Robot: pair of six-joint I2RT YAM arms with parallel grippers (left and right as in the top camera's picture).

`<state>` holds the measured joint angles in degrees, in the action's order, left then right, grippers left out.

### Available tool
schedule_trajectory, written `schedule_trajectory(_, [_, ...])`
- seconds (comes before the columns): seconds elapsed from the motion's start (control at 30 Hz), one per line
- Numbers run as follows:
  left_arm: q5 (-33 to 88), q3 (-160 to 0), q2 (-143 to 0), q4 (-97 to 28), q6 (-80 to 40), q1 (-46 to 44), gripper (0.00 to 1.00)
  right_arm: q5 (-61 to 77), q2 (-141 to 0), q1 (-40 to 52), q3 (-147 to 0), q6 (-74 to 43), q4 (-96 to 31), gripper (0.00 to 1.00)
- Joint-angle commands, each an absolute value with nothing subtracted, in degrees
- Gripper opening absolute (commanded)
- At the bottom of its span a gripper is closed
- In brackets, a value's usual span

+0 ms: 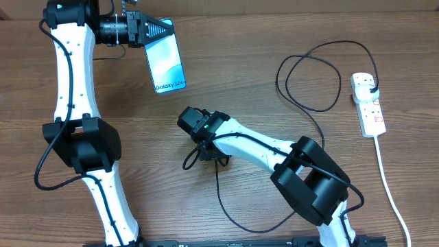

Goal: Plug charger to phone and switch on socket
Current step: 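Lower the right gripper and close it on the cable just behind the plug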

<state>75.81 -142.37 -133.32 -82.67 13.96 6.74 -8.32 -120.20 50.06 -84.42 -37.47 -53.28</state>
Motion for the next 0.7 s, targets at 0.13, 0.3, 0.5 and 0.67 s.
schedule_trajectory(0.13, [77.56,-142.43,-133.82,-82.41,14.98,6.24,0.04,-7.38,-120.79,49.39,-85.69,-37.06,-53.52,0.22])
schedule_trajectory(0.3, [77.65,-142.43,-133.82,-82.41,14.96,6.24,0.04,-6.24,-120.79,49.36,-85.69,-37.06,-54.43,0.11])
schedule_trajectory(0.5, [78.26,-142.43,-133.82,-82.04,14.57,6.24,0.04,-4.82,-120.79,49.36,-85.69,-35.55,-54.15,0.09])
schedule_trajectory(0.67, [78.19,-142.43,-133.82,-82.04,14.59,6.24,0.04,-4.82,-120.79,49.36,-85.69,-35.55,-54.11,0.08])
